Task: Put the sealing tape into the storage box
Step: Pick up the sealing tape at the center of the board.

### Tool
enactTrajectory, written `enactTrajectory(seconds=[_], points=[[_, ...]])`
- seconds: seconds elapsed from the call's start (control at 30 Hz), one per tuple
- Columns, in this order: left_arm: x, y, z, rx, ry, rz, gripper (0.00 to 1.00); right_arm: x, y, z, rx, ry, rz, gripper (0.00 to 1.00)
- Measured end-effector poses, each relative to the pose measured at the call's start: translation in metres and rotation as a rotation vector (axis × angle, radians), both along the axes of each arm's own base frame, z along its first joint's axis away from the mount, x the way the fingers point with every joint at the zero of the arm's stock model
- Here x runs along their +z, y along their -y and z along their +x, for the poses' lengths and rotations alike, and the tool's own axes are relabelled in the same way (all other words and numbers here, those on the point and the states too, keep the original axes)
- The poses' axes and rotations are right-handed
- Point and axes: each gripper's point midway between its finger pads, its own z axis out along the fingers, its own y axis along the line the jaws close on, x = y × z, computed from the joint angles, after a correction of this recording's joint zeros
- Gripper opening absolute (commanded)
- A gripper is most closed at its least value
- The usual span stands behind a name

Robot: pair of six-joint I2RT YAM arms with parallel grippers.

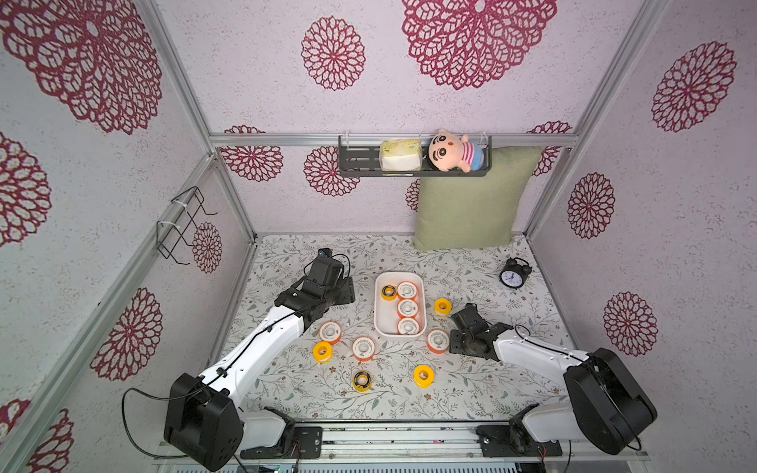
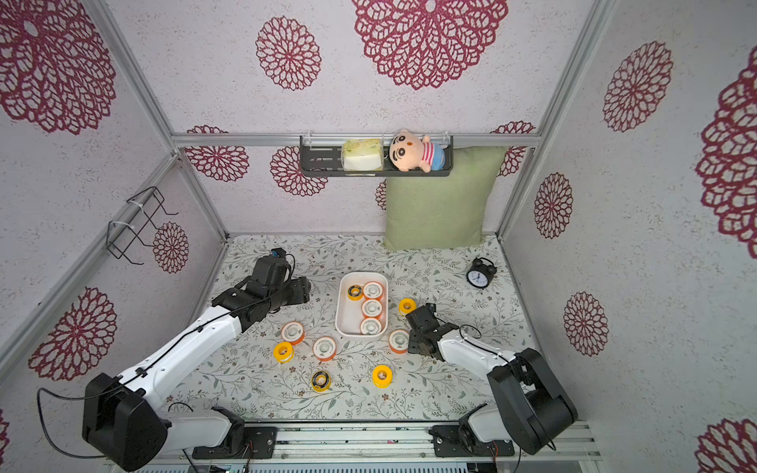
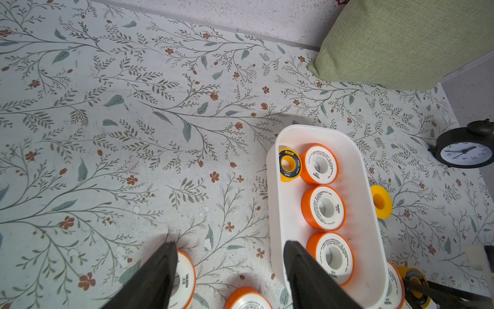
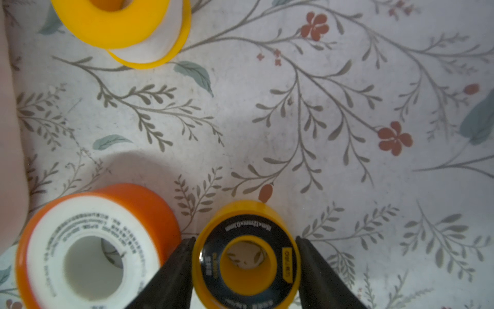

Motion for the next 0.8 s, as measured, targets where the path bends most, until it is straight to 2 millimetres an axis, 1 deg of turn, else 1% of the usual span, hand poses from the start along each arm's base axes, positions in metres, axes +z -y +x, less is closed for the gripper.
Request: enactTrajectory(seconds=[0.2,0.3,0.4,0.5,0.6,0.8], points=[[0.000,-0.001,0.000,0.003,0.001,0.001,0.70,0.003,0.003,-0.003,-0.003,-0.002,-0.010,0.58],[0.000,-0.001,0.000,0.003,0.001,0.001,0.70,0.012,0.003,-0.002,-0.001,0.007,-0.006,0.58],[0.000,-0.001,0.000,0.003,0.000,0.002,0.70,0.026,-0.001,0.004,0.005,0.034,0.009,0.58],[0.000,-0.001,0.000,0.003,0.001,0.002,0.70,0.044,-0.008,0.015,0.019,0.076,0.033,0.57],[0.000,-0.001,0.000,0.003,0.001,0.002,0.70,0.063,-0.018,0.025,0.036,0.116,0.068,0.57],[0.000,-0.001,0.000,0.003,0.001,0.003,0.70,0.093,-0.042,0.043,0.096,0.175,0.154,0.57]])
